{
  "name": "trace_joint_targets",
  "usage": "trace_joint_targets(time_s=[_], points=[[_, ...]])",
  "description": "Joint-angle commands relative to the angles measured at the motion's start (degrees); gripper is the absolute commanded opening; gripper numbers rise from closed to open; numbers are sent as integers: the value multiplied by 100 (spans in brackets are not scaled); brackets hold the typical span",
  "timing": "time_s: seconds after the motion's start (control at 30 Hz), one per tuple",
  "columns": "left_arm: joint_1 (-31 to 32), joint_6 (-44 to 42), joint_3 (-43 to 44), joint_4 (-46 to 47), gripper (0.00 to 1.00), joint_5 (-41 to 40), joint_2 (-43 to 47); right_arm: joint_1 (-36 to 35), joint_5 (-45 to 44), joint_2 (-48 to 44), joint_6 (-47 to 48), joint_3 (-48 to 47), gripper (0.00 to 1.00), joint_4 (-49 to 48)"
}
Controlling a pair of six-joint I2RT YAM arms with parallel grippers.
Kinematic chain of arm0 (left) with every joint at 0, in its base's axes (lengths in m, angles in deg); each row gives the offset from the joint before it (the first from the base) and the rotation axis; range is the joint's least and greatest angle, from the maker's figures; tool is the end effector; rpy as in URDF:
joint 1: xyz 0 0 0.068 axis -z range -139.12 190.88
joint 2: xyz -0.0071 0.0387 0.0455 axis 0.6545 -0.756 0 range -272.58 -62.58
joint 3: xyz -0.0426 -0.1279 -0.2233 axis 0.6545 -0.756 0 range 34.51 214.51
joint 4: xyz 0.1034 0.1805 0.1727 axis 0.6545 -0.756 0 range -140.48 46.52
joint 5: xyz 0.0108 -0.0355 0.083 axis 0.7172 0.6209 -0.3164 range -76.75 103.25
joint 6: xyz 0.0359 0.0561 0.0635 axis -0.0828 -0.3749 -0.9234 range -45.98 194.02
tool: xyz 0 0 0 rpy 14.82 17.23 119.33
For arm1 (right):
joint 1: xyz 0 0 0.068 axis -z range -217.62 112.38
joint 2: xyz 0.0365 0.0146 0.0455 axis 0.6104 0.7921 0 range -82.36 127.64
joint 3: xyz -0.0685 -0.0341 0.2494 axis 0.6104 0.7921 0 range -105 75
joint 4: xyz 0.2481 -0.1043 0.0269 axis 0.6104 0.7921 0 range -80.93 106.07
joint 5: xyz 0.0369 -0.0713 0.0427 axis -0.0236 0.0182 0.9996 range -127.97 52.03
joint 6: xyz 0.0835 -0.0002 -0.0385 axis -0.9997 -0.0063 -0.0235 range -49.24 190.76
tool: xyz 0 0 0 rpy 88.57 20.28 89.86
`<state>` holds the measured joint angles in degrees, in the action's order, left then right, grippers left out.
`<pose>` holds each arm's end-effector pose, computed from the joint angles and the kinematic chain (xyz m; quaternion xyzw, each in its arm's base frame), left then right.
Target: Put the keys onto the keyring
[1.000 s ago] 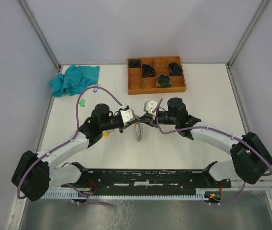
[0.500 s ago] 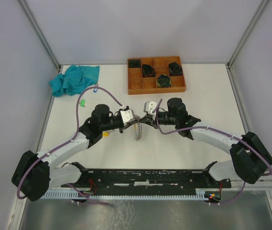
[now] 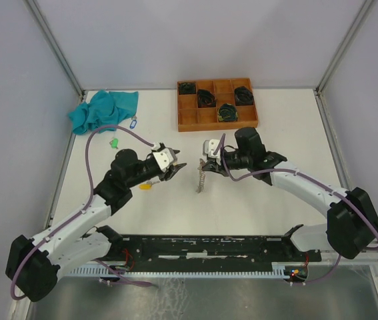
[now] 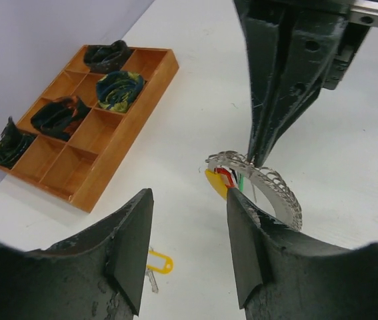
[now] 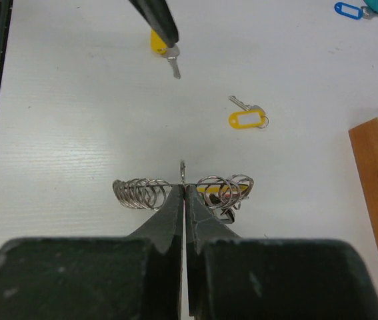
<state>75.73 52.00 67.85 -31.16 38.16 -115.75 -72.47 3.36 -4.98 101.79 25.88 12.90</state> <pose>0.2071 -0.1866 0.2657 0.4746 0.5779 -0.2330 0.6217 0.2421 0.2349 0.2192 -0.5885 0.5942 0.3237 0.4425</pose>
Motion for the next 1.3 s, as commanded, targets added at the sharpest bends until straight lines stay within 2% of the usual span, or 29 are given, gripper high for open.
trace_joint_targets(time_s=[0.0,0.2,0.53,0.67,0.8,1.13,1.27], points=[[24,617,296,-132,57,-609,156,-4,408,-239,715,-504,2,725],[21,927,335,-391,60,-836,69,-11,382,-335,940,-634,1,1050],[23,689,217,-107,58,620,-409,-5,604,-423,1257,-410,1,684],[25,480,273,-208,58,658,-569,-13,662,-495,1612,-236,1,564],[23,409,257,-318,58,654,-585,-13,875,-469,2436,-97,1,635],[25,883,368,-949,57,-638,-276,-60,318,-660,2810,206,1,211],[25,1354,440,-1064,58,-1437,-403,-84,112,-717,2900,301,1,172]])
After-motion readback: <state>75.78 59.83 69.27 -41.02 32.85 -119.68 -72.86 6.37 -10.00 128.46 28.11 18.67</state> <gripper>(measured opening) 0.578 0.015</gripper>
